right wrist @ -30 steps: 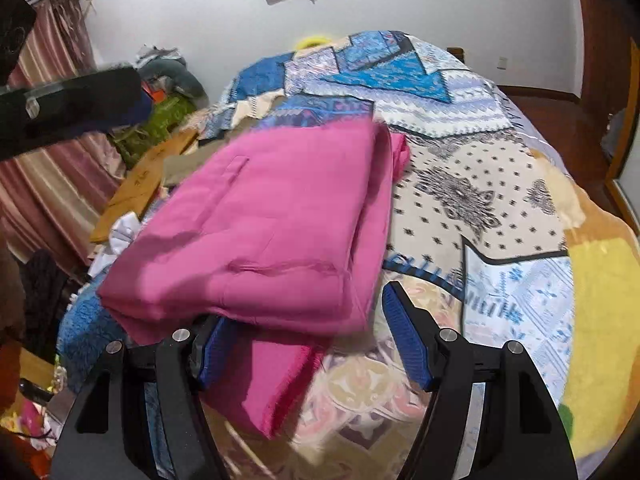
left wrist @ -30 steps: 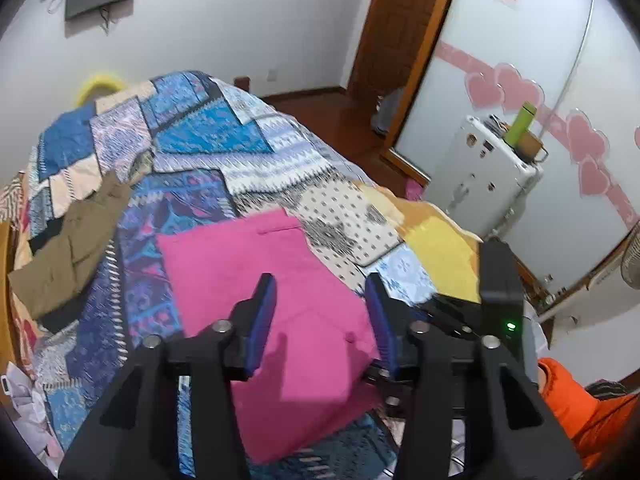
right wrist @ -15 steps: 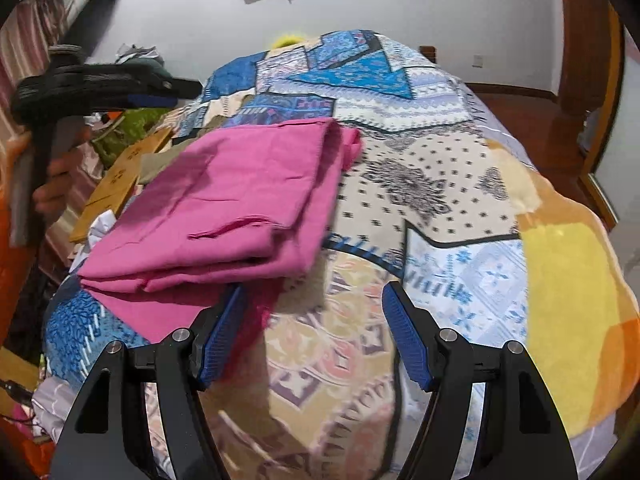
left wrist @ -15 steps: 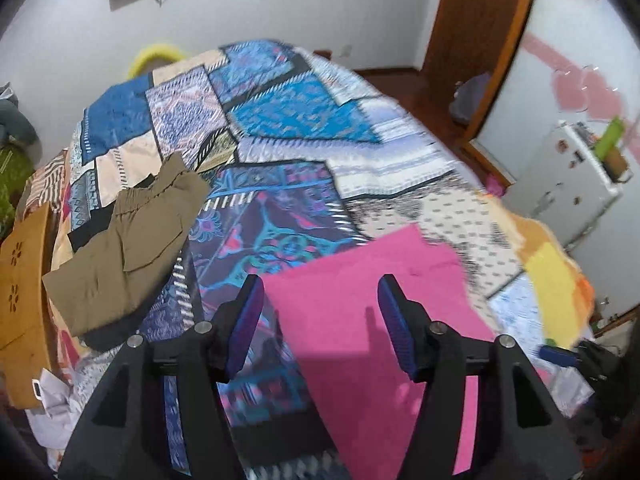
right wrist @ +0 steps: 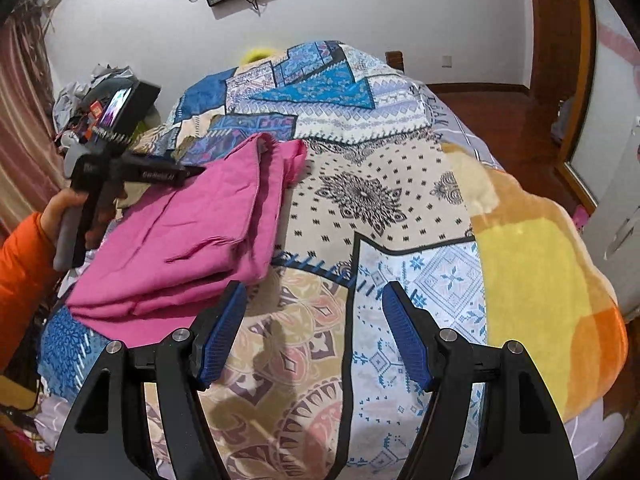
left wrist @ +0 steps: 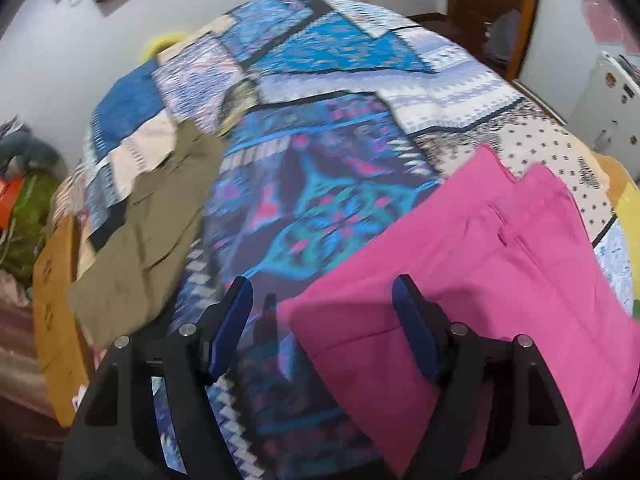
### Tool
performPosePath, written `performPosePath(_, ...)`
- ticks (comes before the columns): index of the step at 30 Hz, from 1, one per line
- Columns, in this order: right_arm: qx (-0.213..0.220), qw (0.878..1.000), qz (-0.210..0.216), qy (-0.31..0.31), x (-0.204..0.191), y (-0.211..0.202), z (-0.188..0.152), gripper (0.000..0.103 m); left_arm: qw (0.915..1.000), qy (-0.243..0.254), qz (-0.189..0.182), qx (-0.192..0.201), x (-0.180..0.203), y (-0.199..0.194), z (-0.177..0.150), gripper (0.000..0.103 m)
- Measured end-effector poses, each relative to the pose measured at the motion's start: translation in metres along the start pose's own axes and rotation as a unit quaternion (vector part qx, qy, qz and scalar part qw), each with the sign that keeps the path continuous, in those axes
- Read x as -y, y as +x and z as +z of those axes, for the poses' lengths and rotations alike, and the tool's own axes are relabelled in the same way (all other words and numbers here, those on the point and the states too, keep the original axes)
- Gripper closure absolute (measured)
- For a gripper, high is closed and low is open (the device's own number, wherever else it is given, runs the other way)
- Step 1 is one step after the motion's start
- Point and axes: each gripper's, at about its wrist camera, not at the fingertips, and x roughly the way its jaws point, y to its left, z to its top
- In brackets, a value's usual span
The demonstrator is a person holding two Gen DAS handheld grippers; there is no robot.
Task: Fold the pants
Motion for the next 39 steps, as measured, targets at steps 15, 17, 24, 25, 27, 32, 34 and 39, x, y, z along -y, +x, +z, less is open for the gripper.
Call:
performPosePath(15, 0.01, 0.996, 0.058, -0.066, -0.06, 0.006, 0.011, 0.036, 0.9989, -0.044, -0.008, -0.015, -0.042, -0.067, -0.12, 0.029)
performPosePath(17, 0.008, 0.996, 0.063, -0.07, -0.066, 0.008, 0.01, 0.036, 0.9989, -0.043, -0.017, -0.011, -0.036, -0.075, -0.131, 0.029)
performPosePath(24, 0.0, 0.995, 0.073, -0.075, -0.074, 0.021, 0.009, 0.037, 0.9979, -0.041, -0.037, 0.033, -0.021, -0.106, -0.136, 0.033)
performPosePath(25, -0.001, 0.995, 0.07, -0.075, -0.074, 0.022, 0.009, 0.04, 0.9971, -0.045, -0.045, 0.041, -0.022, -0.11, -0.134, 0.033)
performPosePath(27, -0.009, 0.995, 0.064, -0.081, -0.073, 0.027, 0.007, 0.047, 0.9961, -0.046, -0.056, 0.05, -0.021, -0.113, -0.132, 0.036)
performPosePath(32, -0.014, 0.994, 0.072, -0.075, -0.065, 0.028, 0.0, 0.05, 0.998, -0.041, -0.042, 0.022, -0.02, -0.092, -0.138, 0.045)
performPosePath(34, -0.011, 0.995, 0.068, -0.074, -0.062, 0.024, -0.002, 0.05, 0.9975, -0.053, -0.042, 0.019, -0.028, -0.088, -0.144, 0.045)
performPosePath(39, -0.013, 0.996, 0.058, -0.072, -0.054, 0.016, -0.004, 0.05, 0.9971, -0.074, -0.018, 0.01, -0.053, -0.086, -0.152, 0.045)
